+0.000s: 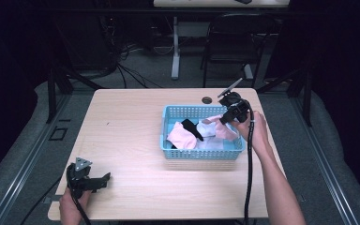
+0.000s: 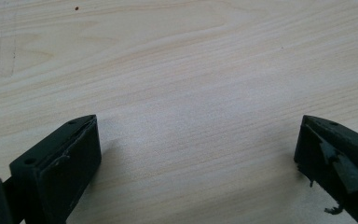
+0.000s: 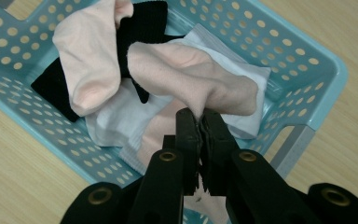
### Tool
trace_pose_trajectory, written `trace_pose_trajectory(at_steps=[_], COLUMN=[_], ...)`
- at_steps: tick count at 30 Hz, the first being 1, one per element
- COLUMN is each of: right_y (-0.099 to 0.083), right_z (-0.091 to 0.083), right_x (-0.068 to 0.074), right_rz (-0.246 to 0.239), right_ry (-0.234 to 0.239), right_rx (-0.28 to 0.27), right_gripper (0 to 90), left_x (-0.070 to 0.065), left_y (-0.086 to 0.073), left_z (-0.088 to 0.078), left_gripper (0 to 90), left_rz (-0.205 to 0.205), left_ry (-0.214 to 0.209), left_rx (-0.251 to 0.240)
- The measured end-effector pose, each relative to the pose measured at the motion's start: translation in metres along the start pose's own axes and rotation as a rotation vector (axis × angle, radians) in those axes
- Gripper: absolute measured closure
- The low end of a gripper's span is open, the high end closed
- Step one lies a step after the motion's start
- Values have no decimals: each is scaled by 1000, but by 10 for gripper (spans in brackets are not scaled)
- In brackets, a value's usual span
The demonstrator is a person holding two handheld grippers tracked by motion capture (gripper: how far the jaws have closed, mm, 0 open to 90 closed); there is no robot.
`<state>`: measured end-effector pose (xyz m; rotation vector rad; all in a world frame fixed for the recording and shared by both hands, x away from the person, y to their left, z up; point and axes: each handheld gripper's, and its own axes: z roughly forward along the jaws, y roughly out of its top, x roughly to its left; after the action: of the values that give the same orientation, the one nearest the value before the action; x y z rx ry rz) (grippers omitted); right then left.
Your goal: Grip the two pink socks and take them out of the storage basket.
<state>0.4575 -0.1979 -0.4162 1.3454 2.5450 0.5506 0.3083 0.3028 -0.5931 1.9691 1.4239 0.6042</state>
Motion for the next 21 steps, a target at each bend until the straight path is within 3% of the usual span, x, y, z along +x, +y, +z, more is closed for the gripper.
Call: trace_pose_trajectory(at_steps=[12,21], right_y=[-4,-15], right_z=[-36,-59], right_x=[6,-2], right_rz=[-21,-4], right_ry=[-36,-66], right_rx=[-50,-79], right_gripper=[867,867], left_x=[0,0], left_y=[0,0], left_z=[0,0], left_gripper=[5,5], left_rz=[-1,0], left_ry=[-1,-1], left_rx=[0,1])
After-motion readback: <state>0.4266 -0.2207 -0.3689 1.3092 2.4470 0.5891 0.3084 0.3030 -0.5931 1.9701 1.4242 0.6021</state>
